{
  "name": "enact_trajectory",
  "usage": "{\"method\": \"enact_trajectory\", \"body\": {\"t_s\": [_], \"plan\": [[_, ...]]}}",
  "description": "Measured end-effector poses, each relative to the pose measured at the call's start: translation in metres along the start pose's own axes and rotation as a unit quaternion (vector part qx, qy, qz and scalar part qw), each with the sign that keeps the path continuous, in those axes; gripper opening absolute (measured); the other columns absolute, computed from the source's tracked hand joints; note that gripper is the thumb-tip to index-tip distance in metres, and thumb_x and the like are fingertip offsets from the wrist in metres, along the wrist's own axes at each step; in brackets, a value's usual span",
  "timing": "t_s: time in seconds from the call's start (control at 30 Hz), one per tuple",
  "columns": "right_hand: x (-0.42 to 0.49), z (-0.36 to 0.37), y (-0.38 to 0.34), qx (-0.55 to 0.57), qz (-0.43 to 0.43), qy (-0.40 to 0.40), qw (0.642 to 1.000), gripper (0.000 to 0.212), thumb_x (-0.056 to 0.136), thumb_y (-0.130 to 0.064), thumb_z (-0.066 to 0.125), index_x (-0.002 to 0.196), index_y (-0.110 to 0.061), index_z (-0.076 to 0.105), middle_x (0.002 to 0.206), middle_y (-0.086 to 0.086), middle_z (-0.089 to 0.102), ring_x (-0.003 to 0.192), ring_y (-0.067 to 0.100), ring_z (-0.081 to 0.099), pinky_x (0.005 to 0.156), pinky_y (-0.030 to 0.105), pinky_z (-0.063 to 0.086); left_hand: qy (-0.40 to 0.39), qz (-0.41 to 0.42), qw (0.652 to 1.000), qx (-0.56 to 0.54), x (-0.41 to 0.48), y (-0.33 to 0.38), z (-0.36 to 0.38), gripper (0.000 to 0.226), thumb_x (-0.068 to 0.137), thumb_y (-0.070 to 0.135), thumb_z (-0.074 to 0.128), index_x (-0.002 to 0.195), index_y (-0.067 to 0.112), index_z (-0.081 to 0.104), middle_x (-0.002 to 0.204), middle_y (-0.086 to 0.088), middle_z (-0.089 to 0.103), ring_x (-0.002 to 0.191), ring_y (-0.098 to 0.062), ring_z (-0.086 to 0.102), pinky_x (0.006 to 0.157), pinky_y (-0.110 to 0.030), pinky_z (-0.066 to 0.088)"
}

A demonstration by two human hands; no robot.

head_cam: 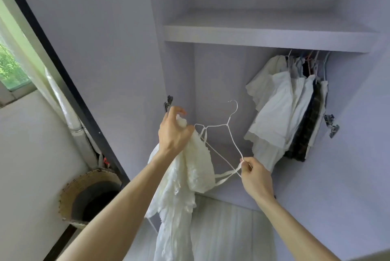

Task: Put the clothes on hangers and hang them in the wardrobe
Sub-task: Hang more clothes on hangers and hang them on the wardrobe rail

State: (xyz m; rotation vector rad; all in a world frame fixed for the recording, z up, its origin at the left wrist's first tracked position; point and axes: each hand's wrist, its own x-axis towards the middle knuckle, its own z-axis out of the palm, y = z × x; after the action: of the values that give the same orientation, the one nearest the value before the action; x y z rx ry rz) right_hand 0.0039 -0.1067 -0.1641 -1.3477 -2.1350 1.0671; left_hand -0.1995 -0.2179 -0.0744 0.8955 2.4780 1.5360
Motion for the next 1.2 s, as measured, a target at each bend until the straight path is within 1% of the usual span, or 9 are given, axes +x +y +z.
{"method": "enact_trajectory", "body": {"t_s": [0.1,0.23,0.37,0.47,0.67,0.77,0.9,1.07,1.2], "plan": [[0.018,-0.001,-0.003,0.052,0.028,0.01,0.998,0.021,0.102,-0.021,0.041,0.105,-0.031,0.058,0.086,-0.011,0.065,0.077,0.008,0.059,0.06,0.026,0.041,-0.014,0.017,1.0,0.007,0.02,0.012,0.018,0.049,0.079,0.01,0.064,0.12,0.033,0.051,0.124,0.01,0.042,0.101,-0.012,0.053,0.084,-0.03,0.043],[0.064,-0.005,-0.003,0.096,0.062,0.01,0.993,0.016,0.101,-0.02,0.044,0.102,-0.026,0.059,0.086,-0.004,0.064,0.073,0.015,0.059,0.06,0.029,0.043,-0.031,0.081,0.994,0.07,0.062,0.036,0.042,0.07,0.079,0.008,0.057,0.138,0.041,0.039,0.144,0.011,0.032,0.09,-0.023,0.058,0.076,-0.038,0.052],[0.134,-0.019,-0.013,0.127,0.072,0.014,0.989,0.013,0.101,-0.019,0.047,0.098,-0.016,0.059,0.091,-0.003,0.06,0.086,0.022,0.057,0.077,0.035,0.046,-0.03,0.141,0.982,0.125,0.112,0.066,0.076,0.074,0.083,0.009,0.056,0.146,0.039,0.031,0.154,0.017,0.022,0.082,-0.021,0.06,0.066,-0.034,0.051],[0.184,-0.036,-0.026,0.137,0.082,0.028,0.987,0.021,0.103,-0.02,0.039,0.097,-0.011,0.057,0.091,0.004,0.06,0.089,0.026,0.056,0.085,0.039,0.046,-0.055,0.167,0.967,0.184,0.15,0.088,0.102,0.087,0.086,0.009,0.055,0.153,0.044,0.011,0.164,0.017,0.002,0.072,-0.017,0.061,0.056,-0.031,0.048],[0.263,-0.067,-0.045,0.127,0.037,0.08,0.988,0.032,0.104,-0.013,0.032,0.127,-0.01,0.054,0.108,0.0,0.055,0.098,0.023,0.051,0.084,0.029,0.038,-0.021,0.229,0.928,0.294,0.216,0.132,0.151,0.101,0.086,0.006,0.056,0.156,0.037,-0.01,0.162,0.011,-0.026,0.053,-0.021,0.058,0.043,-0.032,0.049],[0.295,-0.076,-0.048,0.087,0.019,0.093,0.992,0.029,0.103,-0.01,0.035,0.127,-0.007,0.052,0.114,0.01,0.062,0.091,0.024,0.053,0.08,0.032,0.044,-0.028,0.239,0.92,0.309,0.232,0.144,0.176,0.105,0.085,0.004,0.055,0.156,0.033,-0.017,0.162,0.008,-0.029,0.049,-0.02,0.053,0.037,-0.026,0.036],[0.334,-0.08,-0.052,0.064,0.001,0.135,0.989,0.038,0.1,-0.007,0.039,0.136,-0.01,0.051,0.125,0.011,0.06,0.105,0.03,0.059,0.091,0.036,0.046,-0.032,0.241,0.921,0.306,0.244,0.145,0.204,0.106,0.084,0.001,0.053,0.155,0.028,-0.021,0.159,0.01,-0.035,0.044,-0.017,0.043,0.038,-0.023,0.025],[0.372,-0.087,-0.061,0.088,0.001,0.162,0.983,0.042,0.093,-0.003,0.04,0.131,-0.014,0.056,0.111,0.007,0.063,0.097,0.028,0.061,0.085,0.036,0.05,0.0,0.247,0.915,0.319,0.251,0.136,0.216,0.111,0.078,-0.003,0.053,0.155,0.026,-0.022,0.159,0.009,-0.036,0.038,-0.017,0.036,0.036,-0.023,0.024],[0.401,-0.092,-0.068,0.077,0.007,0.164,0.983,0.041,0.098,-0.007,0.036,0.135,-0.011,0.054,0.128,0.012,0.059,0.113,0.033,0.057,0.087,0.033,0.045,0.01,0.254,0.914,0.315,0.255,0.129,0.221,0.112,0.078,-0.003,0.055,0.156,0.027,-0.02,0.16,0.009,-0.033,0.038,-0.015,0.035,0.035,-0.021,0.024]]}}
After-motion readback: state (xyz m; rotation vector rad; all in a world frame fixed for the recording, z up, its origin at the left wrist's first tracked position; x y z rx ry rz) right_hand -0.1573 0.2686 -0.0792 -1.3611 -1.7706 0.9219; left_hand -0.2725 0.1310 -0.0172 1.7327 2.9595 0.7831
